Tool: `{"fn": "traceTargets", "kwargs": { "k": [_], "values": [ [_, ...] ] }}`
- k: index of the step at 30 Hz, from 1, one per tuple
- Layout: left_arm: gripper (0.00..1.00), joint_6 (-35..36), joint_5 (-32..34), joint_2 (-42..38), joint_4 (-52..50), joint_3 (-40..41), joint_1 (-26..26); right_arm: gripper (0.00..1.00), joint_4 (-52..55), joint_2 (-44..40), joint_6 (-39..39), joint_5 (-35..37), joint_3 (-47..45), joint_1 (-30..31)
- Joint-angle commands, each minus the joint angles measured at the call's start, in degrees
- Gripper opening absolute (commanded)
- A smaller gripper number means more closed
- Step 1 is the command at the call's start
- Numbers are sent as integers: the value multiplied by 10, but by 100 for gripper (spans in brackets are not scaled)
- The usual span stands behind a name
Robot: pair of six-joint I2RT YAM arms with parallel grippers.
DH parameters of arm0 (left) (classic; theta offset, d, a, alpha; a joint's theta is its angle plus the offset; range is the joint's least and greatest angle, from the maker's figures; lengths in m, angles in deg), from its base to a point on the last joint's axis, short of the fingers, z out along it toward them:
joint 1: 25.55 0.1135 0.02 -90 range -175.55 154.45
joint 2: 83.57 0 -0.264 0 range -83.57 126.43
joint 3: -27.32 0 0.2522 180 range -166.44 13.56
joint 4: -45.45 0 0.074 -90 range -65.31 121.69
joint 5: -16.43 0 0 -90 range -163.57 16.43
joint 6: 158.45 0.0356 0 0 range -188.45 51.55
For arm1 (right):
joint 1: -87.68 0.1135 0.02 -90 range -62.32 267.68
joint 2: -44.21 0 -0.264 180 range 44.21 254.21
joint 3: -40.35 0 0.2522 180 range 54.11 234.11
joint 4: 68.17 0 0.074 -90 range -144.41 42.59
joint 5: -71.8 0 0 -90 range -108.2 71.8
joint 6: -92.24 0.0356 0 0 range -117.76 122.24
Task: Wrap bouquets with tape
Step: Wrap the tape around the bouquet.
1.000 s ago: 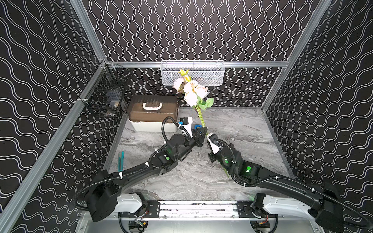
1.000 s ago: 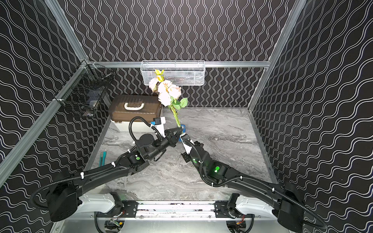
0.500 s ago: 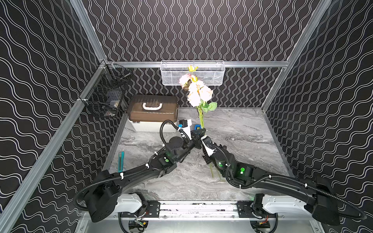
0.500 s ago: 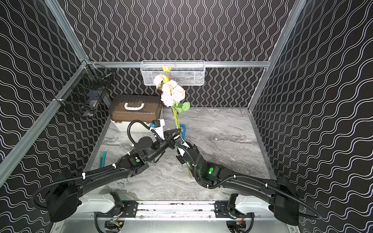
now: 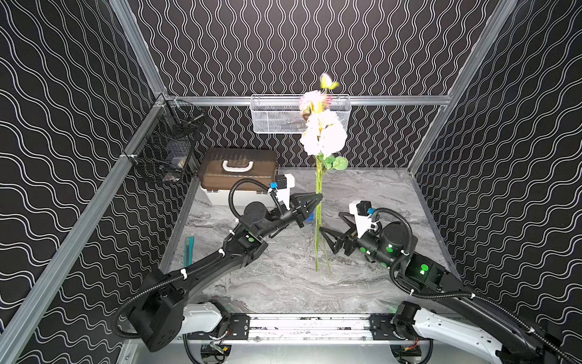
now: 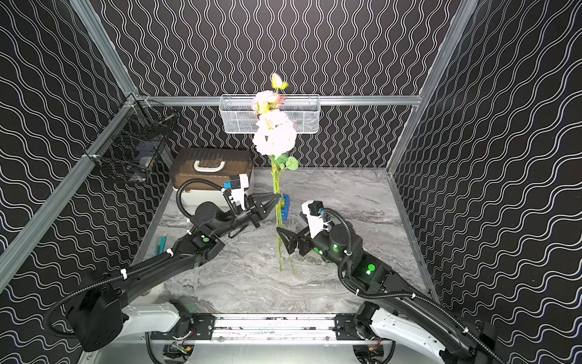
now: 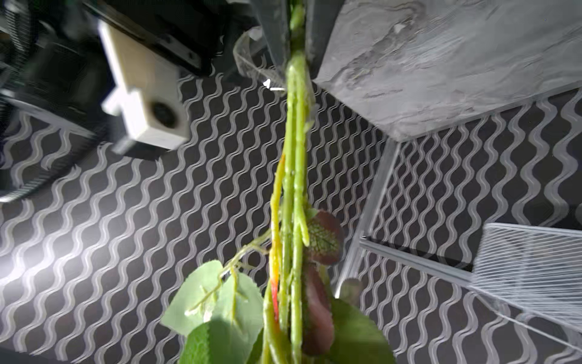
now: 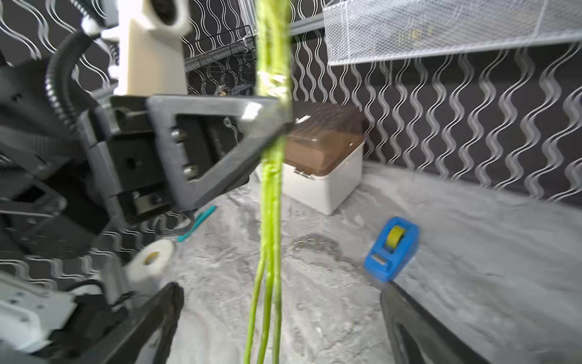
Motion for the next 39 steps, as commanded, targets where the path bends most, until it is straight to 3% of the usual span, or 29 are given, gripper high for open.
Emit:
{"fn": "traceTargets", "kwargs": {
  "k": [1,7,11,13,18,21,22,26,33,39],
  "values": [
    [0,-83,-74,10,137,-6,3,99,-56,16,80,-179,-10,-35],
    [0,-108,-78,12,163,-5,3,96,-99,62,75,-182,-20,-44],
    [0,-129,-86,19,199,-3,3,81,-144,97,78,-219,-19,-46],
    [0,-128,-87,19,199,-5,3,66,-174,107,79,-216,-26,-46],
    [0,-70,-76,0,123,-9,2,0,-184,109,53,-177,-28,-44],
    [4,-3,-48,-19,15,-24,3,0,-159,95,6,-117,-34,-33],
    [14,10,-37,-24,-12,-28,3,0,-154,90,-9,-96,-38,-29],
    [34,54,6,-30,-102,-46,3,0,-136,82,-69,-26,-39,-11],
    [35,52,50,-3,-156,-68,3,0,-113,91,-120,64,-21,6],
    [34,28,69,-6,-102,-45,2,0,-106,110,-139,94,-12,15]
  ]
}}
